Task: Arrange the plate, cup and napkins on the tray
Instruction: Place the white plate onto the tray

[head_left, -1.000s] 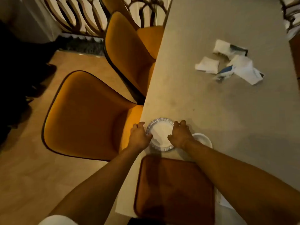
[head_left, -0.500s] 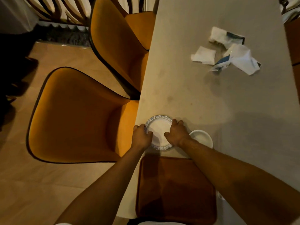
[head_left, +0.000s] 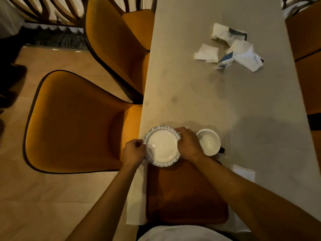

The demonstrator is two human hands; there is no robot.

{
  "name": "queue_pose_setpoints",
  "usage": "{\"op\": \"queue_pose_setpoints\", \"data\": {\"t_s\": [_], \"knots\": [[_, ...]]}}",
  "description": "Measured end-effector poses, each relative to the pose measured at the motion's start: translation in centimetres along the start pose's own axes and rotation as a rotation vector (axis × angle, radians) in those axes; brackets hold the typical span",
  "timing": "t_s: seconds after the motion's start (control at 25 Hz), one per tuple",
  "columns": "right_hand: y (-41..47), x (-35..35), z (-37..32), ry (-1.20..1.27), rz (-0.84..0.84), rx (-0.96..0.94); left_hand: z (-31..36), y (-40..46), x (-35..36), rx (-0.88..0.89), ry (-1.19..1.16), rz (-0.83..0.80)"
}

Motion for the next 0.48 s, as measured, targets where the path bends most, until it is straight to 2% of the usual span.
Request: {"op": "queue_pose_setpoints", "data": {"t_s": [0.28,0.48], "knots": [[-5.9,1.7,4.9,0.156,0.046,-0.036,-3.4,-4.5,0.4,0.03,-0.037,-0.07],[-8.0,2.7,7.2,0.248,0.023,0.029,-4.6,-7.0,0.9,0.129,0.171,-0.04]]}}
Point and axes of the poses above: each hand's wrist, its own y-axis towards the middle knuckle, its own x-axis out of the palm, z = x × y, the point moved 2 cm from there along y, towards the middle knuckle, and after that the axes turned 9 degrees about y, right-handed, at the moved point
